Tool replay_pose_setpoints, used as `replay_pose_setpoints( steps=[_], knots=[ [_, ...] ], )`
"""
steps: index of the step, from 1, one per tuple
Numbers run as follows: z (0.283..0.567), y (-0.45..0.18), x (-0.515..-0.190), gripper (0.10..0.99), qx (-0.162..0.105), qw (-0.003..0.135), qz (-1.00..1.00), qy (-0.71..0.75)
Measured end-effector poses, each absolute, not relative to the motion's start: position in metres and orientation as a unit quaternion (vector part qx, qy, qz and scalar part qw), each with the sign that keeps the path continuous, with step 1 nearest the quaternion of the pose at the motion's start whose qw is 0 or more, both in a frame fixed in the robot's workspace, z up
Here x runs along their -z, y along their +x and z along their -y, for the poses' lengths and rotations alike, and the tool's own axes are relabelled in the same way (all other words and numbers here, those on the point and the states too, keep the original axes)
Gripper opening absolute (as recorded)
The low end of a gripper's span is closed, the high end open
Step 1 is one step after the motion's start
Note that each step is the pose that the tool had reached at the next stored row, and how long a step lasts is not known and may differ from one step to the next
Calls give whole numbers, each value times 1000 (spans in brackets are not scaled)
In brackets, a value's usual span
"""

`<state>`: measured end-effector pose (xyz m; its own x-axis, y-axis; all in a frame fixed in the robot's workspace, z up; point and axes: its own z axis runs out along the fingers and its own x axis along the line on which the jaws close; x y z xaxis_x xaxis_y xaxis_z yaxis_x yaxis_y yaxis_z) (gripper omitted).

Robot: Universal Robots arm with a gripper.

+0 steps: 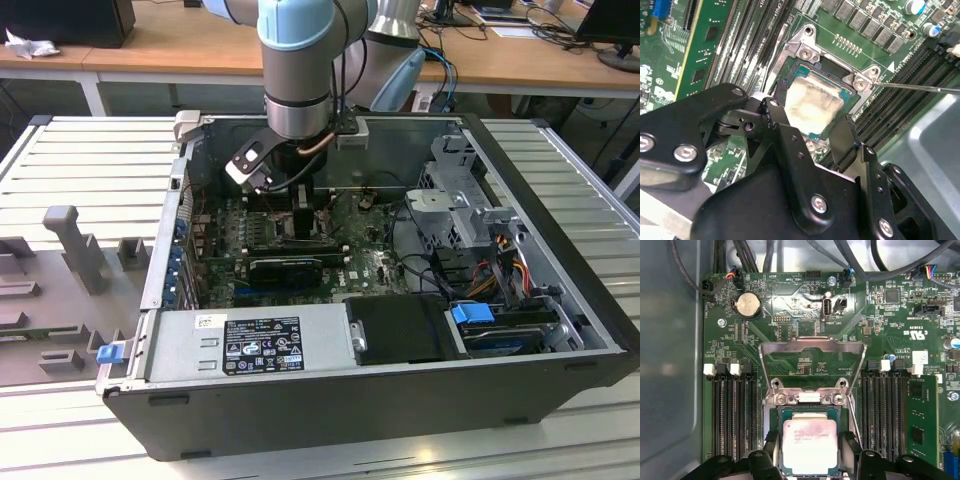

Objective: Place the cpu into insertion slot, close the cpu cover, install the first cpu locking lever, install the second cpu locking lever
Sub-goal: 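Place the cpu into insertion slot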

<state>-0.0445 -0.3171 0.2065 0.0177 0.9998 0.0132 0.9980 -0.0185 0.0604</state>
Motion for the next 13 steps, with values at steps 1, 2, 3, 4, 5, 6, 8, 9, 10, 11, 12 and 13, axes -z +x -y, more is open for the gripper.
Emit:
replay_pose_setpoints(
  steps=[1, 2, 3, 4, 5, 6, 8, 9, 10, 11, 12, 13],
  knots=[
    [317, -44, -208, 604, -26, 17, -700, 713],
    [317, -44, -209, 604, -26, 17, -700, 713],
    [317, -44, -210, 525, -26, 17, -700, 713],
    [317, -44, -211, 459, -25, 18, -700, 713],
    [317, -44, -212, 400, -25, 18, -700, 713],
    [317, -44, -213, 400, -25, 18, -700, 713],
    [317, -44, -215, 220, -25, 18, -700, 713],
    [317, -44, -216, 161, -25, 18, -700, 713],
    [317, -44, -217, 161, -24, 18, -700, 713],
    [317, -44, -218, 106, -24, 18, -700, 713],
    [317, -44, -219, 106, -24, 18, -700, 713],
    [317, -44, -220, 106, -24, 19, -700, 713]
  ],
)
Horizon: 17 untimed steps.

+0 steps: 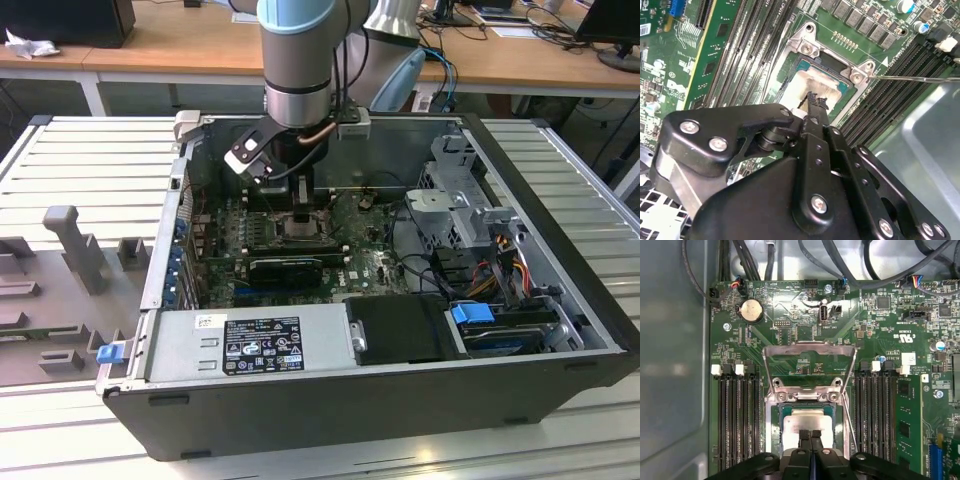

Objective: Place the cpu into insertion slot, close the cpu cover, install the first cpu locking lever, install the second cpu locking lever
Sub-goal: 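Place the cpu into insertion slot, then close the cpu cover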

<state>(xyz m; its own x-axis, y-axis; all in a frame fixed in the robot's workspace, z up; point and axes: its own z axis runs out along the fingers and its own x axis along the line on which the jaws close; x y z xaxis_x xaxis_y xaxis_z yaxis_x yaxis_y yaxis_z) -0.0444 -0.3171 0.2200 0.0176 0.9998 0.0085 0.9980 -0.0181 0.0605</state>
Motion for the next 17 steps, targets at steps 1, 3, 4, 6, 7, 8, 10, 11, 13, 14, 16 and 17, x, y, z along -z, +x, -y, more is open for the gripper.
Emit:
replay_pose_setpoints(
  steps=[1, 3, 4, 6, 7, 8, 10, 11, 13, 14, 16, 17],
  knots=[
    [317, -44, -222, 106, -24, 19, -700, 713],
    [317, -44, -224, 106, -23, 19, -700, 713],
    [317, -44, -226, 106, -23, 20, -700, 713],
    [317, -44, -228, 106, -22, 20, -700, 713],
    [317, -44, -230, 106, -22, 21, -700, 713],
    [317, -44, -232, 106, -22, 21, -700, 713],
    [317, -40, -233, 106, -21, 20, -700, 713],
    [317, -37, -233, 106, -20, 20, -700, 713],
    [317, -32, -233, 106, -20, 20, -701, 713],
    [317, -30, -233, 106, -20, 20, -700, 713],
    [317, -23, -232, 106, -19, 19, -700, 714],
    [317, -21, -232, 106, -19, 19, -700, 714]
  ],
)
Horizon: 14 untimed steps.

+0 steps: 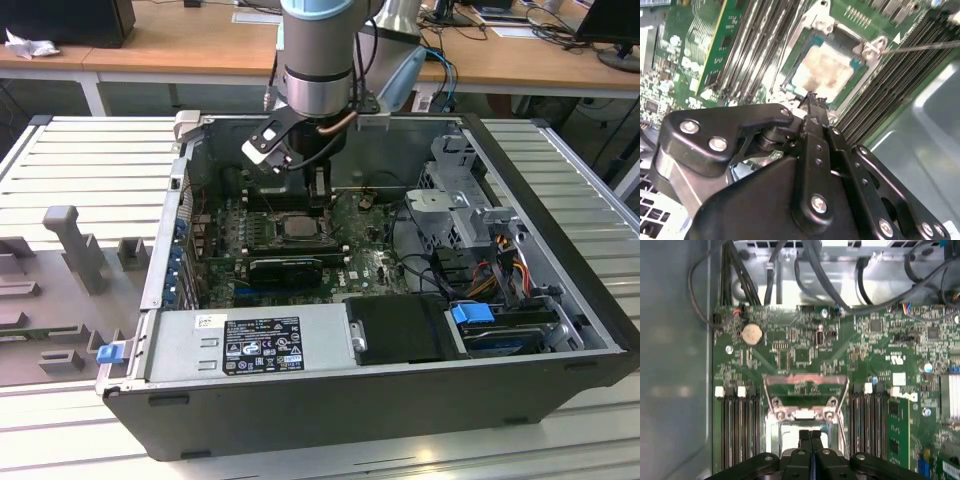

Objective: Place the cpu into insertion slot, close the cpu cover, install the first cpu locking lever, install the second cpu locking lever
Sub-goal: 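Close the cpu cover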

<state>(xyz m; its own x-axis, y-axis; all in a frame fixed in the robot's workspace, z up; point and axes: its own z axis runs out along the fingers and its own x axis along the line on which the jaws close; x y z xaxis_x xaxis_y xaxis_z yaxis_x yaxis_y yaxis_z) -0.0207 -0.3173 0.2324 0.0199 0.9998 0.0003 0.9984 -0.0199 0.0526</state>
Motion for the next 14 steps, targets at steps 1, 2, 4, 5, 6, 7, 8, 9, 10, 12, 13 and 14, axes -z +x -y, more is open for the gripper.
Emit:
replay_pose_setpoints(
  steps=[1, 2, 4, 5, 6, 7, 8, 9, 10, 12, 13, 14],
  knots=[
    [317, -18, -232, 106, -17, 18, -700, 714],
    [317, -18, -232, 106, -17, 17, -700, 714],
    [317, -18, -233, 106, -17, 17, -700, 714],
    [317, -18, -234, 106, -17, 17, -700, 714],
    [317, -18, -235, 106, -17, 17, -700, 714],
    [317, -18, -238, 106, -17, 17, -700, 714],
    [317, -18, -243, 106, -17, 17, -700, 714],
    [317, -18, -245, 106, -17, 17, -700, 714],
    [317, -18, -247, 106, -17, 17, -700, 714],
    [317, -18, -248, 106, -17, 17, -700, 714],
    [317, -18, -248, 106, -17, 17, -700, 714],
    [317, -18, -248, 106, -17, 17, -700, 714]
  ],
)
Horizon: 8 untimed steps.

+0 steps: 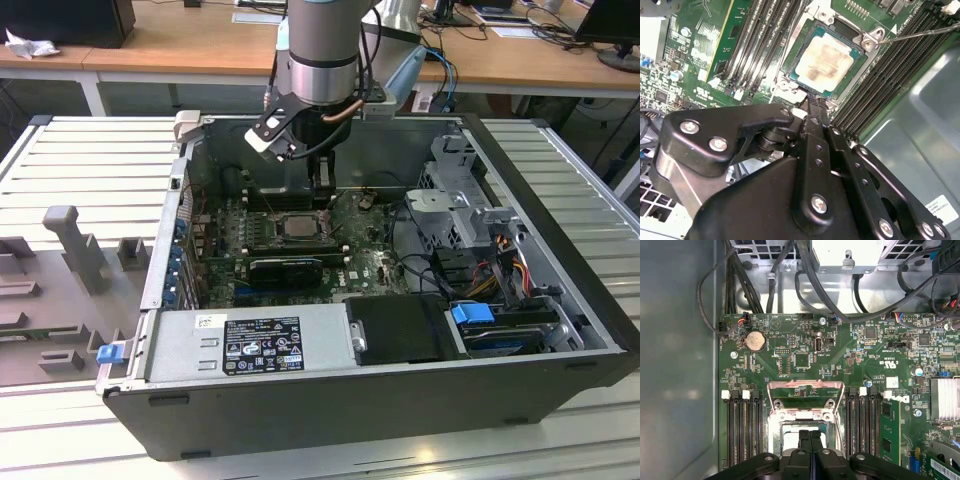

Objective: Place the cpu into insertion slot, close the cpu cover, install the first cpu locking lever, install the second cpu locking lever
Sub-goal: 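Close the cpu cover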

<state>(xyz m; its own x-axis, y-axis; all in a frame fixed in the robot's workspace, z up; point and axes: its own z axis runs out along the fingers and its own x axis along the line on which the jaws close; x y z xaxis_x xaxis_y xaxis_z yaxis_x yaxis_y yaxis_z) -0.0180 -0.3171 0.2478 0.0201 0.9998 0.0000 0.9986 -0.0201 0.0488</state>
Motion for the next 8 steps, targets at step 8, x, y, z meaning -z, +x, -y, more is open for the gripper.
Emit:
replay_pose_setpoints(
  steps=[8],
  knots=[
    [317, -18, -251, 106, -17, 17, -700, 714]
  ],
)
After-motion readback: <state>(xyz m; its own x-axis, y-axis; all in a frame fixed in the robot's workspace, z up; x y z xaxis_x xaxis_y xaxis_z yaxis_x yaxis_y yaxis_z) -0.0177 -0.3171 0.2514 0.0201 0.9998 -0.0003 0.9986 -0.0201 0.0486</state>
